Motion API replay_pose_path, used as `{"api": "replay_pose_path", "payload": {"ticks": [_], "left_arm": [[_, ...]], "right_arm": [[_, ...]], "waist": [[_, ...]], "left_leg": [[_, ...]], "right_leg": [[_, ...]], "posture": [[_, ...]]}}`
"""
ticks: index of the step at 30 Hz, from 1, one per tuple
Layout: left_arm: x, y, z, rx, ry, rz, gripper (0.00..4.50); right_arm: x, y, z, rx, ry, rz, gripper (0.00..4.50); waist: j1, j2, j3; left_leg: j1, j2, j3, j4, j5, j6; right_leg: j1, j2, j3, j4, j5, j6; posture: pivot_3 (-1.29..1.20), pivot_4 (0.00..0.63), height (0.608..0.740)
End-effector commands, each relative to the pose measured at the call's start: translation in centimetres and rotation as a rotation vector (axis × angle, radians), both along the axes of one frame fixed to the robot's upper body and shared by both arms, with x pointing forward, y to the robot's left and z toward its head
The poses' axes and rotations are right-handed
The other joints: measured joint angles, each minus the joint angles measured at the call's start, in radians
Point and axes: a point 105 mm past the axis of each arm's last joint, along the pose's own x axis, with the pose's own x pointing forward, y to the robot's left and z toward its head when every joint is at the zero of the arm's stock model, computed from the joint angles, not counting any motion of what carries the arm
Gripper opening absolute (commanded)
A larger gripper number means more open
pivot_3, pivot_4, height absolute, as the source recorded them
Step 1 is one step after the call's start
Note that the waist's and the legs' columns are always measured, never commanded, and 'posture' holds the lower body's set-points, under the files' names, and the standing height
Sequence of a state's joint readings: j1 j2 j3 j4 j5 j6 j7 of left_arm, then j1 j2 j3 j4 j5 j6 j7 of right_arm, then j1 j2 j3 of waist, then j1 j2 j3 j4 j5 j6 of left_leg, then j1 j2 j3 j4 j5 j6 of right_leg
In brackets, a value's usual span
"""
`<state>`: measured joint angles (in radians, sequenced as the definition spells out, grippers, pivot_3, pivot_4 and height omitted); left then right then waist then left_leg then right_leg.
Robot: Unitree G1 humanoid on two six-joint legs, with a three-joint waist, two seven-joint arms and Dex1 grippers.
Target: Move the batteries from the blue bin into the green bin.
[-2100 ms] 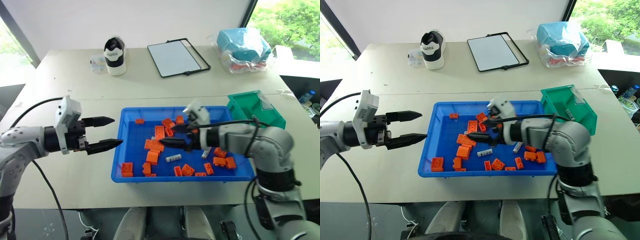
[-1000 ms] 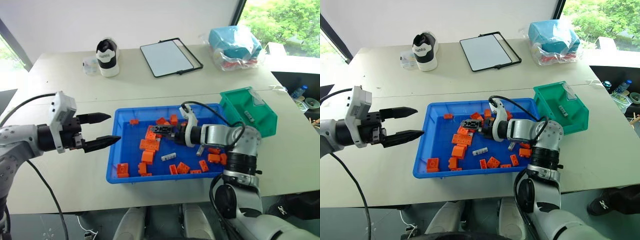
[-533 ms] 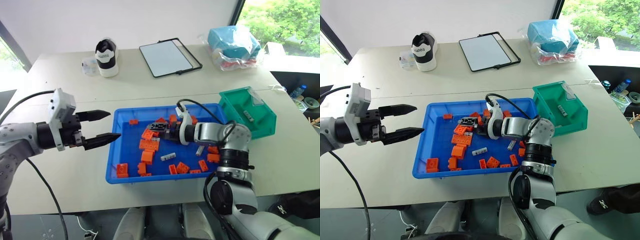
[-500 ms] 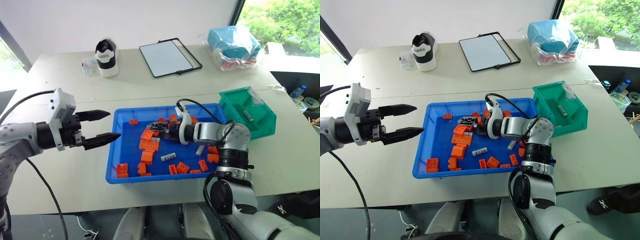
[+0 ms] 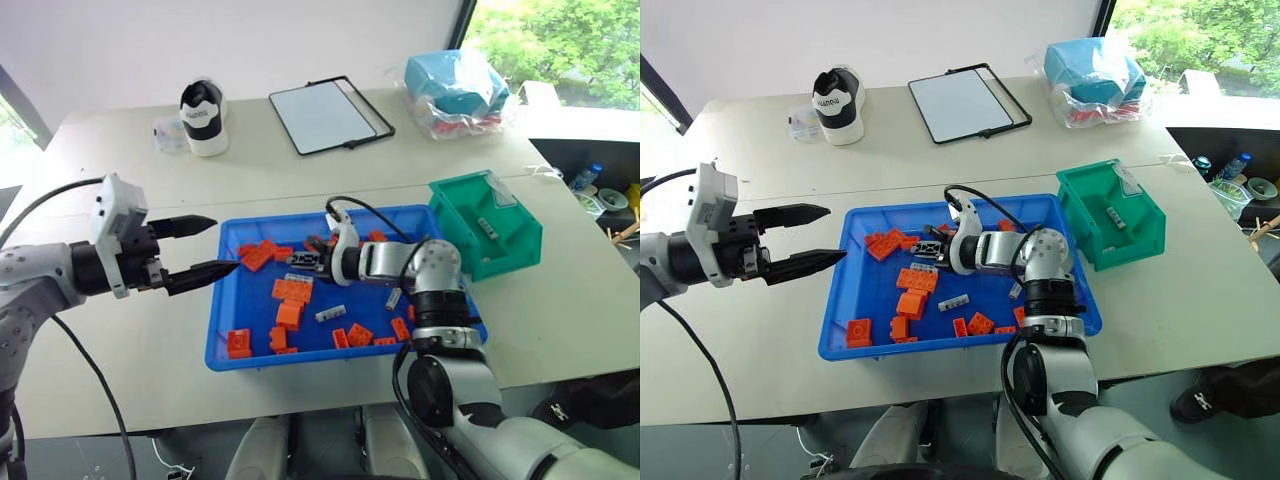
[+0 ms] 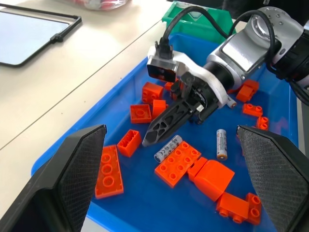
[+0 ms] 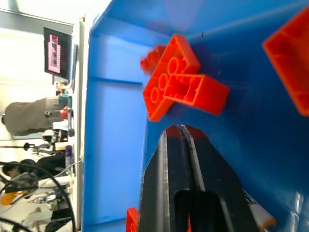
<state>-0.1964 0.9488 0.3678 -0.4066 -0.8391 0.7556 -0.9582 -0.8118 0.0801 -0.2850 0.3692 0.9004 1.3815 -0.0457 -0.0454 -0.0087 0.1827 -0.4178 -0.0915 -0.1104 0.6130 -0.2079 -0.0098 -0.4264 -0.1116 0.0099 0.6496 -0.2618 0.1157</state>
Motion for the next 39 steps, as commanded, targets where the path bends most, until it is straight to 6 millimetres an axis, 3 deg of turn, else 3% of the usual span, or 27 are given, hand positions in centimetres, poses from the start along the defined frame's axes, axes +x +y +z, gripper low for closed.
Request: {"api": "replay_pose_path", "payload": {"ticks": [1,5,8,11,14,18,27,34,39], "left_arm": [[0.1,0.0,0.7,-0.004,-0.040,-0.006,4.50],[0.3,0.0,0.7,-0.005,-0.038,-0.008,4.50],[0.5,-0.2,0.6,-0.006,-0.039,-0.014,4.50],[0.6,-0.5,0.5,-0.006,-0.038,-0.027,4.50],[0.5,-0.8,0.4,-0.001,-0.030,-0.051,4.50],[0.2,-0.9,0.0,0.016,-0.010,-0.086,4.50],[-0.4,-1.1,-0.2,0.023,-0.005,-0.101,4.50],[-0.7,-1.2,-0.2,0.019,-0.006,-0.091,4.50],[-1.0,-1.1,-0.3,0.029,0.007,-0.100,4.50]], "right_arm": [[0.3,-0.3,1.6,0.015,-0.063,0.006,0.06],[0.4,-2.8,3.4,-0.031,-0.169,0.008,0.06],[-0.7,-4.5,4.8,-0.152,-0.358,0.080,0.06],[-2.1,-5.3,5.3,-0.314,-0.572,0.205,0.81],[-2.5,-5.8,5.3,-0.479,-0.787,0.318,2.23],[-1.9,-5.9,5.6,-0.616,-1.040,0.428,2.23],[-2.1,-4.0,5.7,-0.573,-1.300,0.531,2.23],[-2.0,-2.6,4.4,-0.553,-1.349,0.590,2.23],[-1.7,-1.8,2.6,-0.592,-1.280,0.676,2.23]], "waist": [[0.002,0.000,0.000],[0.007,0.000,0.000],[0.007,0.000,0.000],[0.005,0.000,0.000],[-0.002,0.000,0.000],[0.001,-0.001,0.001],[0.010,-0.001,0.001],[0.011,-0.001,0.000],[0.010,-0.001,0.000]], "left_leg": [[0.000,0.000,0.000,0.000,0.000,0.000],[-0.001,-0.001,0.000,0.000,0.000,0.000],[-0.001,-0.001,0.000,0.001,0.000,0.000],[-0.001,-0.001,0.000,0.000,0.000,0.000],[-0.001,0.000,0.001,0.000,0.000,0.000],[-0.001,0.000,0.002,0.000,0.000,0.000],[-0.001,0.000,0.002,0.001,0.000,0.000],[-0.001,0.000,0.002,0.001,0.000,0.000],[-0.001,0.000,0.001,0.001,0.000,0.000]], "right_leg": [[0.000,0.000,0.000,0.000,0.000,0.000],[0.000,0.000,0.000,0.000,0.000,0.000],[0.000,-0.001,0.000,0.000,0.000,0.000],[0.000,-0.001,0.000,-0.001,0.000,0.000],[0.000,0.000,0.000,-0.001,0.000,0.001],[-0.001,0.000,0.000,-0.001,0.000,0.001],[0.000,-0.001,0.000,-0.001,0.000,0.001],[0.000,-0.001,0.000,-0.001,0.000,0.000],[0.000,-0.001,0.000,-0.001,0.000,0.000]], "posture": [[0.00,0.150,0.731],[0.00,0.150,0.731],[0.00,0.150,0.731],[0.00,0.150,0.731],[0.00,0.150,0.731],[0.00,0.150,0.731],[0.00,0.150,0.731],[0.00,0.150,0.731],[0.00,0.150,0.731]]}}
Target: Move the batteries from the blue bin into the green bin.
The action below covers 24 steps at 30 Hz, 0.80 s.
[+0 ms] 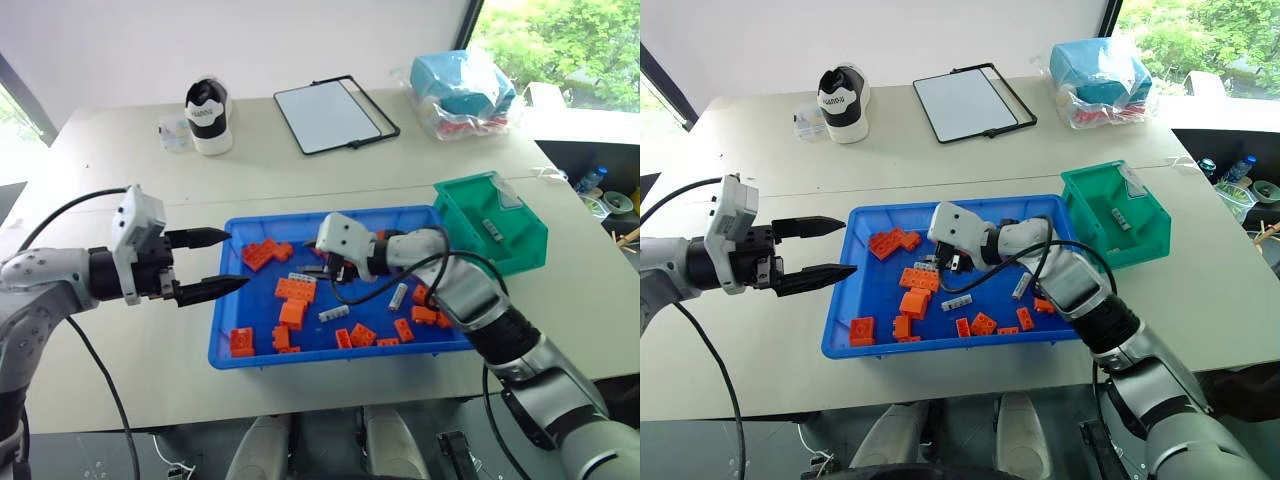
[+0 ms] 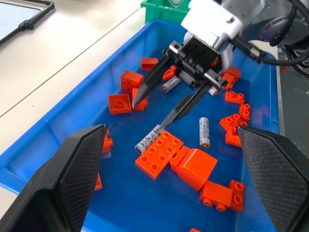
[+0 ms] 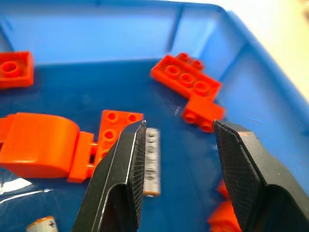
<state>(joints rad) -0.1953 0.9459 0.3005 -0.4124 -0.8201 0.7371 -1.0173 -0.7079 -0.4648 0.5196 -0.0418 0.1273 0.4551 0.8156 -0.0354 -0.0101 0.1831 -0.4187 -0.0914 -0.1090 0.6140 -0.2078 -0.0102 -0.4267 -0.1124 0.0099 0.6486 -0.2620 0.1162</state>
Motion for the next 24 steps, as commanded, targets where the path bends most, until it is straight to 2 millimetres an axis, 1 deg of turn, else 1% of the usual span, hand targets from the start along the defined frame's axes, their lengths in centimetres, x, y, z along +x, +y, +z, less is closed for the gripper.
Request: {"api": "replay_pose_path", "payload": {"ticks": [1,5,10,11,12,13,15,18,22,24], "left_arm": [[-0.5,0.1,1.0,0.008,-0.035,-0.010,4.50],[-0.6,0.2,1.1,0.013,-0.037,-0.010,4.50],[-0.5,0.1,1.2,0.008,-0.047,-0.004,4.50],[-0.5,0.1,1.3,0.007,-0.048,-0.003,4.50],[-0.4,0.1,1.3,0.006,-0.049,-0.002,4.50],[-0.4,0.1,1.3,0.006,-0.051,0.000,4.50],[-0.3,0.3,1.4,0.005,-0.053,0.004,4.50],[-0.2,0.4,1.5,0.008,-0.055,0.008,4.50],[0.0,0.4,1.6,0.007,-0.062,0.008,4.50],[0.1,0.4,1.6,0.006,-0.067,0.006,4.50]], "right_arm": [[0.0,0.8,-0.1,-0.067,0.009,0.035,2.23],[0.2,1.0,-0.9,-0.113,0.052,0.039,2.23],[0.2,0.3,-2.0,-0.146,0.082,0.030,2.23],[0.1,0.2,-2.1,-0.141,0.100,0.023,1.99],[0.1,0.2,-2.0,-0.121,0.131,0.014,1.70],[0.0,0.3,-1.4,-0.071,0.191,-0.009,1.45],[-0.1,0.6,-0.1,0.008,0.274,-0.027,1.45],[-0.5,0.7,1.3,0.056,0.340,-0.029,1.45],[-0.3,0.6,1.9,0.065,0.356,-0.053,1.45],[0.2,0.5,1.9,0.064,0.352,-0.072,1.45]], "waist": [[0.000,0.000,0.000],[0.000,0.000,0.000],[0.001,0.000,0.000],[0.001,0.000,0.000],[0.001,0.000,0.000],[0.000,0.000,0.000],[0.000,-0.001,0.000],[0.000,0.000,0.000],[0.000,0.000,0.000],[0.000,0.000,0.000]], "left_leg": [[0.000,0.000,0.000,0.000,0.000,0.000],[0.000,0.000,0.000,0.000,0.000,0.000],[0.000,0.000,0.000,0.000,0.000,0.000],[0.000,0.000,0.000,0.000,0.000,0.000],[0.000,0.000,0.000,0.000,0.000,0.000],[0.000,0.000,0.000,0.000,0.000,0.000],[0.000,0.000,0.000,0.000,0.000,0.000],[0.000,0.000,-0.001,0.000,0.000,0.000],[0.000,0.000,-0.001,0.000,0.000,0.000],[0.000,0.000,-0.001,0.000,0.000,0.000]], "right_leg": [[0.000,0.000,0.000,0.000,0.000,0.000],[0.000,0.000,0.000,0.000,0.000,0.000],[0.000,0.000,0.000,0.000,0.000,0.000],[0.000,0.000,0.000,0.000,0.000,0.000],[0.000,0.000,0.000,0.000,0.000,0.000],[0.000,0.000,0.000,0.000,0.000,0.000],[0.000,0.000,0.000,0.000,0.000,0.000],[0.000,0.000,0.000,0.000,0.000,0.000],[0.000,0.000,0.000,0.000,0.000,0.000],[0.000,0.000,0.000,0.000,0.000,0.000]], "posture": [[0.00,0.150,0.731],[0.00,0.150,0.731],[0.00,0.150,0.731],[0.00,0.150,0.731],[0.00,0.150,0.731],[0.00,0.150,0.731],[0.00,0.150,0.731],[0.00,0.150,0.731],[0.00,0.150,0.731],[0.00,0.150,0.731]]}}
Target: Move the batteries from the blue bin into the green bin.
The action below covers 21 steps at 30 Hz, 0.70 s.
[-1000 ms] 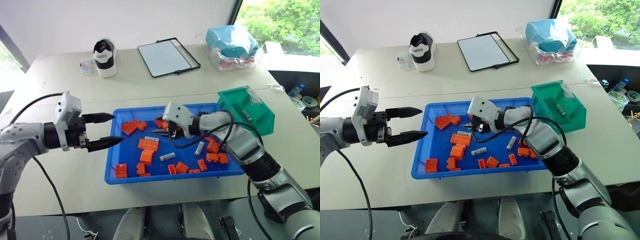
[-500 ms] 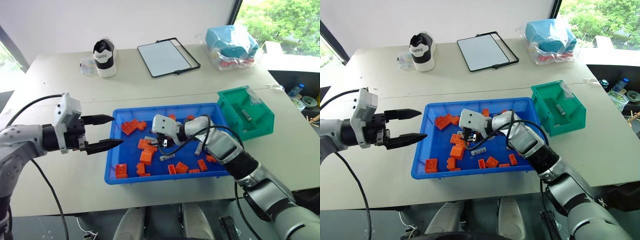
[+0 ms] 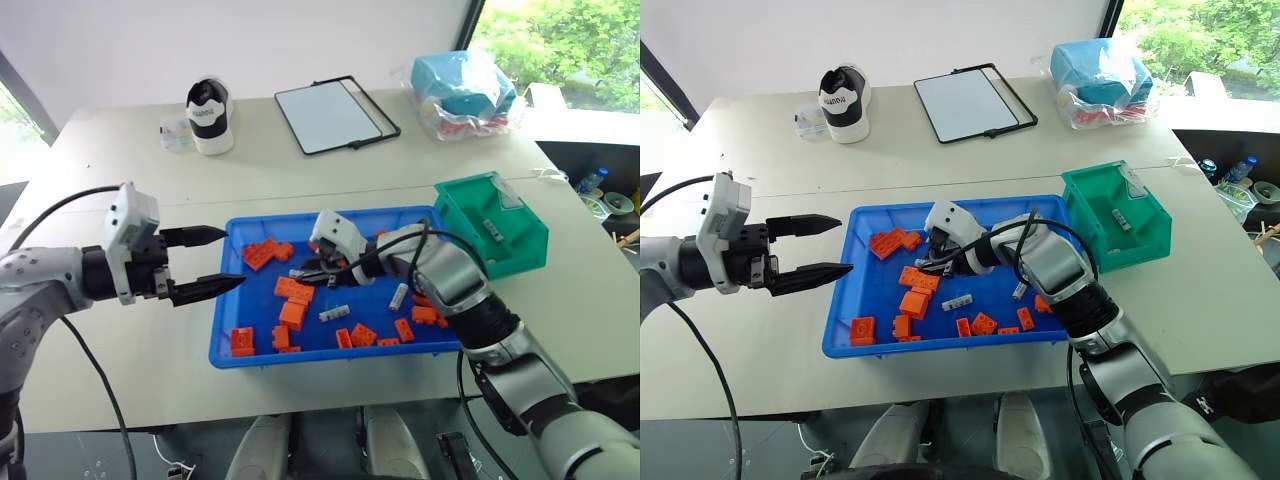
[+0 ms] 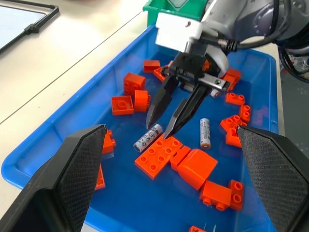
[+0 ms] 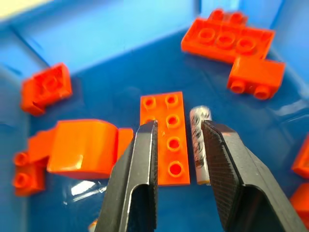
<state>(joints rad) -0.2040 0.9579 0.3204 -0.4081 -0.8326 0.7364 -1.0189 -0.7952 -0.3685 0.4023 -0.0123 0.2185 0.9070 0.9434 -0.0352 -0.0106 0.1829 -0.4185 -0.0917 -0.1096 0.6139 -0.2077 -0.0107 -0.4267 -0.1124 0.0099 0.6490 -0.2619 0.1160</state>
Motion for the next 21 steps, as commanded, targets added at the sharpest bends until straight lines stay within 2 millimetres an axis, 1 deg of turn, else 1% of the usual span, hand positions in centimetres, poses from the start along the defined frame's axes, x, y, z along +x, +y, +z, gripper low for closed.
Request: {"api": "replay_pose_path", "payload": {"ticks": [1,6,11,21], "left_arm": [[0.1,0.1,0.9,0.008,-0.048,0.001,4.50],[0.1,0.0,0.9,0.006,-0.053,-0.001,4.50],[0.2,0.0,1.0,0.003,-0.058,-0.001,4.50],[0.2,0.0,1.0,0.008,-0.059,0.003,4.50]], "right_arm": [[0.5,0.4,1.5,0.028,-0.048,-0.002,1.45],[1.3,-0.1,0.2,-0.049,-0.115,-0.008,1.45],[1.5,-0.4,-1.4,-0.120,-0.185,0.034,1.45],[1.4,-0.2,-1.7,-0.111,-0.189,0.039,1.45]], "waist": [[-0.001,0.000,0.000],[-0.001,0.000,0.000],[-0.003,0.000,0.000],[-0.004,0.000,0.000]], "left_leg": [[0.000,0.000,0.000,0.000,0.000,0.000],[0.000,0.000,0.000,0.000,0.000,0.000],[0.000,0.000,0.000,0.000,0.000,0.000],[0.000,0.000,0.000,0.000,0.000,0.000]], "right_leg": [[0.000,0.000,0.000,0.000,0.000,0.000],[0.000,0.000,0.000,0.000,0.000,0.000],[0.000,0.000,0.000,0.000,0.000,0.000],[0.000,0.000,0.000,0.000,0.000,0.000]], "posture": [[0.00,0.150,0.731],[0.00,0.150,0.731],[0.00,0.150,0.731],[0.00,0.150,0.731]]}}
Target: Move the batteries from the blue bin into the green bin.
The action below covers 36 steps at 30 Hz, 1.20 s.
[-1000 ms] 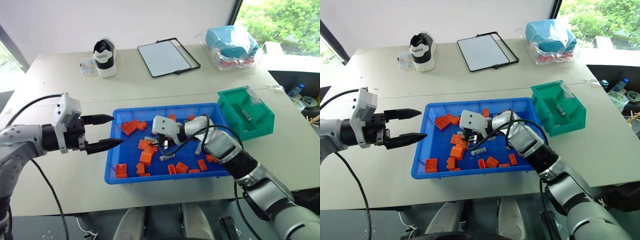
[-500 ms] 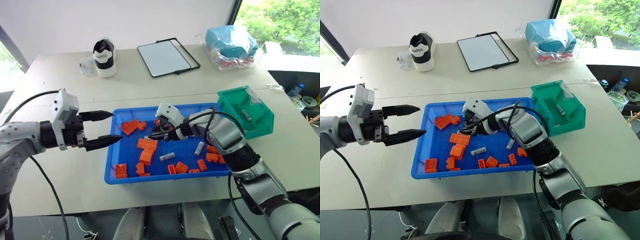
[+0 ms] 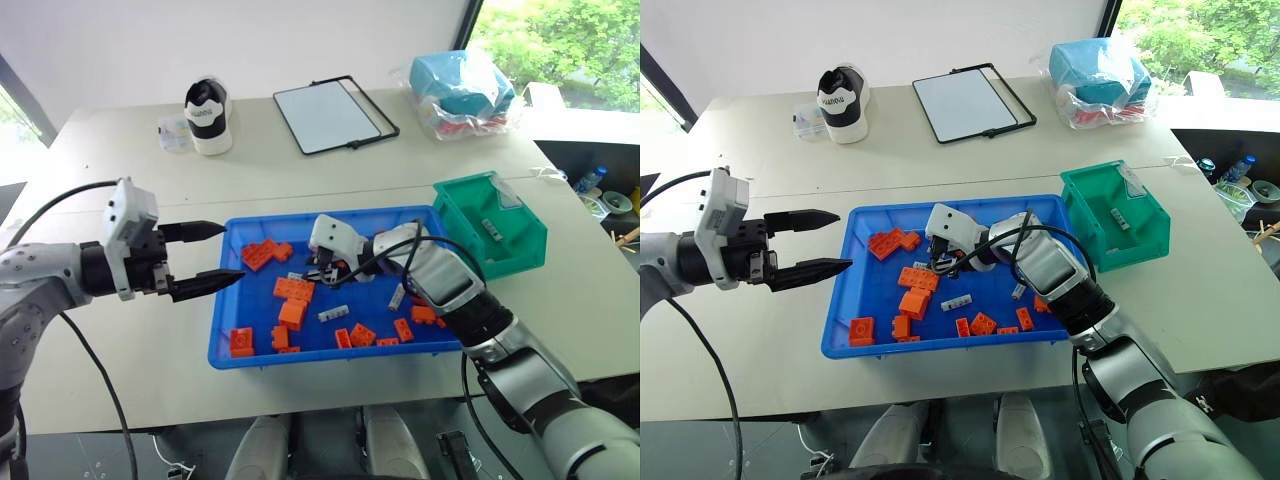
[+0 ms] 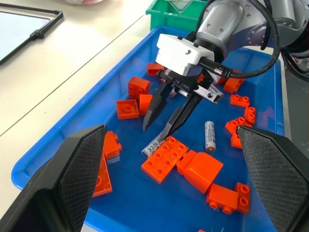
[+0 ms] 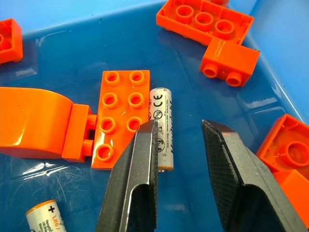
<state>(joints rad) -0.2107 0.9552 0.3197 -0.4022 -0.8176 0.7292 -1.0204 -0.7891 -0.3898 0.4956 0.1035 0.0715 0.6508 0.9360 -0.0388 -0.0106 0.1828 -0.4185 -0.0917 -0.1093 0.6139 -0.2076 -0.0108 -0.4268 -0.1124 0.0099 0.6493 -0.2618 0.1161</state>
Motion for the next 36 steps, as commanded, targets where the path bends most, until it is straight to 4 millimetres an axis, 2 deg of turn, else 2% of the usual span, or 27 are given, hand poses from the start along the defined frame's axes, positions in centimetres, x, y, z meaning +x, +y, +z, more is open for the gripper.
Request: {"api": "replay_pose_path", "payload": {"ticks": [1,4,11,20,22,24,26,29,31,33,36], "left_arm": [[0.0,-0.1,0.9,0.002,-0.048,-0.004,4.50],[0.1,-0.1,0.9,0.003,-0.051,-0.004,4.50],[0.4,-0.2,1.2,-0.003,-0.062,-0.005,4.50],[0.5,-0.2,1.3,-0.006,-0.070,-0.002,4.50],[0.5,-0.2,1.4,-0.007,-0.071,-0.001,4.50],[0.5,-0.2,1.3,-0.005,-0.070,-0.002,4.50],[0.4,-0.2,1.3,-0.004,-0.068,-0.005,4.50],[0.3,-0.4,1.2,-0.002,-0.060,-0.015,4.50],[0.0,-0.5,1.1,0.002,-0.048,-0.031,4.50],[-0.2,-0.7,1.0,0.001,-0.038,-0.045,4.50],[-0.7,-0.9,0.7,-0.003,-0.015,-0.067,4.50]], "right_arm": [[-0.1,0.3,0.5,0.019,-0.011,0.007,1.45],[-0.2,0.4,0.8,0.025,-0.011,0.011,1.45],[-0.6,0.0,-1.1,-0.040,-0.031,0.035,1.45],[0.0,-0.2,-1.6,-0.051,-0.026,0.025,1.45],[0.0,0.1,-1.4,-0.038,-0.019,0.028,0.91],[-0.1,0.3,-1.1,-0.031,-0.016,0.032,0.16],[-0.4,0.4,-0.8,-0.027,-0.014,0.039,0.08],[-1.2,0.4,0.5,0.022,0.012,0.031,0.08],[-1.6,-0.2,2.3,0.069,0.011,0.005,0.08],[-1.9,-1.5,4.2,0.112,-0.006,-0.046,0.08],[-2.2,-5.3,7.3,0.173,-0.043,-0.188,0.08]], "waist": [[0.000,0.000,0.000],[0.000,0.000,0.000],[0.003,0.000,0.000],[0.000,0.000,0.000],[-0.001,0.000,0.000],[-0.001,0.000,0.000],[-0.001,0.000,0.000],[0.001,0.000,0.000],[0.002,0.000,0.000],[0.005,0.000,0.000],[0.018,0.000,0.000]], "left_leg": [[0.000,0.000,0.000,0.000,0.000,0.000],[0.000,0.000,0.000,0.000,0.000,0.000],[0.000,0.000,0.000,0.000,0.000,0.000],[0.001,0.000,0.000,0.000,0.000,0.000],[0.001,0.000,0.000,0.000,0.000,0.000],[0.001,0.000,0.000,0.000,0.000,0.000],[0.001,0.000,0.000,0.000,0.000,0.000],[0.001,0.000,0.000,0.000,0.000,0.000],[0.001,0.000,0.000,0.000,0.000,0.000],[0.000,0.000,0.000,0.000,0.000,0.000],[0.000,0.000,0.000,0.001,0.000,0.000]], "right_leg": [[0.000,0.000,0.000,0.000,0.000,0.000],[0.000,0.000,0.000,0.000,0.000,0.000],[0.000,0.000,0.000,0.000,0.000,0.000],[0.000,0.000,0.000,0.000,0.000,0.000],[0.001,0.000,0.000,0.000,0.000,0.000],[0.001,0.000,0.000,0.000,0.000,0.000],[0.001,0.000,0.000,0.000,0.000,0.000],[0.001,0.000,0.000,0.001,0.000,0.000],[0.001,0.000,0.000,0.001,0.000,0.000],[0.000,0.000,0.000,0.000,0.000,0.000],[0.000,0.000,0.000,0.000,0.000,0.000]], "posture": [[0.00,0.150,0.731],[0.00,0.150,0.731],[0.00,0.150,0.731],[0.00,0.150,0.731],[0.00,0.150,0.731],[0.00,0.150,0.731],[0.00,0.150,0.731],[0.00,0.150,0.731],[0.00,0.150,0.731],[0.00,0.150,0.731],[0.00,0.150,0.731]]}}
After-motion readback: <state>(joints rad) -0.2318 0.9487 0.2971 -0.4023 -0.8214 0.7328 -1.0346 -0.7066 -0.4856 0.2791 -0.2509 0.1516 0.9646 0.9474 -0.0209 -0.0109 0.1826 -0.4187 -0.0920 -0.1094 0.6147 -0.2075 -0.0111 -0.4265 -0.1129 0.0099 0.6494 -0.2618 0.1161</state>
